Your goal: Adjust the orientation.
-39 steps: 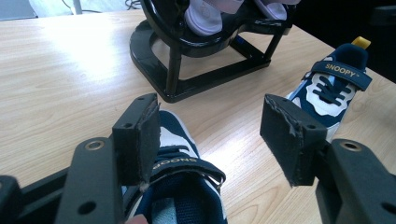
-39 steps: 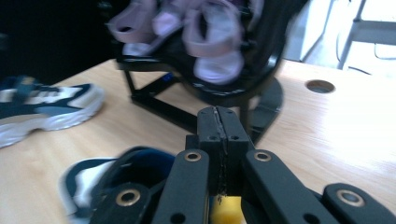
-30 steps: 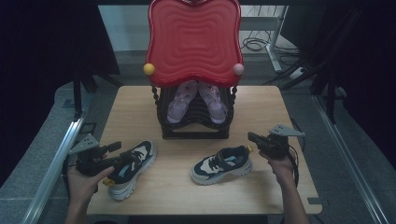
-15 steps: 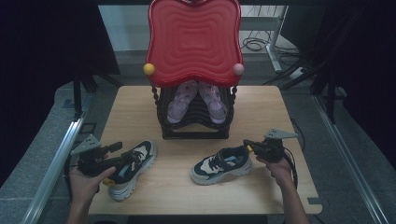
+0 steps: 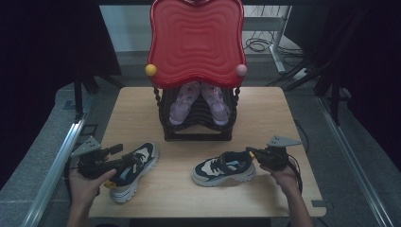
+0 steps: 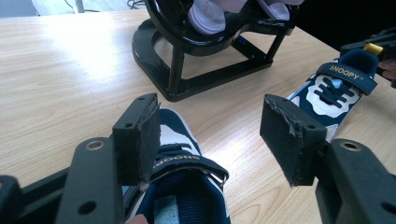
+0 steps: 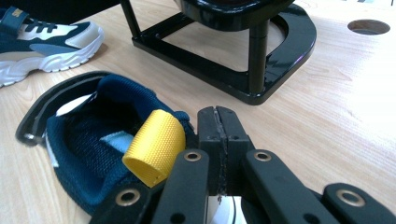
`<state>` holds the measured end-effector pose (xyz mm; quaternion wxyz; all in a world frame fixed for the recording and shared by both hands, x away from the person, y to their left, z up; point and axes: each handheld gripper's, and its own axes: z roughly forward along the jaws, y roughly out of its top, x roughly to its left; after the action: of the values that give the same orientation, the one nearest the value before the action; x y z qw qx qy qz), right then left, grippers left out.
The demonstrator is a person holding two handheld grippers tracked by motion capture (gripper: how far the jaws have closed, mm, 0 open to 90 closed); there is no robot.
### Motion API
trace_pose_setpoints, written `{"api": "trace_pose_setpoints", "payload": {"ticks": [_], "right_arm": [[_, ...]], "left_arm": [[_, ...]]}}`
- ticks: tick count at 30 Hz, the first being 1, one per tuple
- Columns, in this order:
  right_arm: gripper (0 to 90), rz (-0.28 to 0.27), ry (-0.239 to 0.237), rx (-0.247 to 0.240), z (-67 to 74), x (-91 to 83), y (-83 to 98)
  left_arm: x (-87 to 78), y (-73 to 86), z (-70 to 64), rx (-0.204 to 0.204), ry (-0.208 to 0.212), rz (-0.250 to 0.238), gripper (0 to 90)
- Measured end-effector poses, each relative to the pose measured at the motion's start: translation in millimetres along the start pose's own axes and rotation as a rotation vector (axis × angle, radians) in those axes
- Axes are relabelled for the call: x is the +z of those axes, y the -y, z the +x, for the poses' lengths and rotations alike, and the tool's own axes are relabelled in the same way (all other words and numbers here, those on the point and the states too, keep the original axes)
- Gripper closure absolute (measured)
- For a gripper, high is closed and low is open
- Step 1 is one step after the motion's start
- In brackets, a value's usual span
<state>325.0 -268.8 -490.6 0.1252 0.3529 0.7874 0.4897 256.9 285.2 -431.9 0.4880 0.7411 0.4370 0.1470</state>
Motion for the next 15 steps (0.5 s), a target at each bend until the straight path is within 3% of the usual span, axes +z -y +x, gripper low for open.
{"api": "trace_pose_setpoints", "payload": {"ticks": [8,15], "right_arm": [[90.0,0.010,0.012,-0.014,9.8,-8.7,4.6],[90.0,0.002,0.019,0.002,19.2,-14.4,12.0]], "left_arm": [[-0.1,0.3,0.6,-0.001,0.002,0.004,38.5],[-0.6,0.8,2.2,-0.003,0.000,0.005,38.5]]}}
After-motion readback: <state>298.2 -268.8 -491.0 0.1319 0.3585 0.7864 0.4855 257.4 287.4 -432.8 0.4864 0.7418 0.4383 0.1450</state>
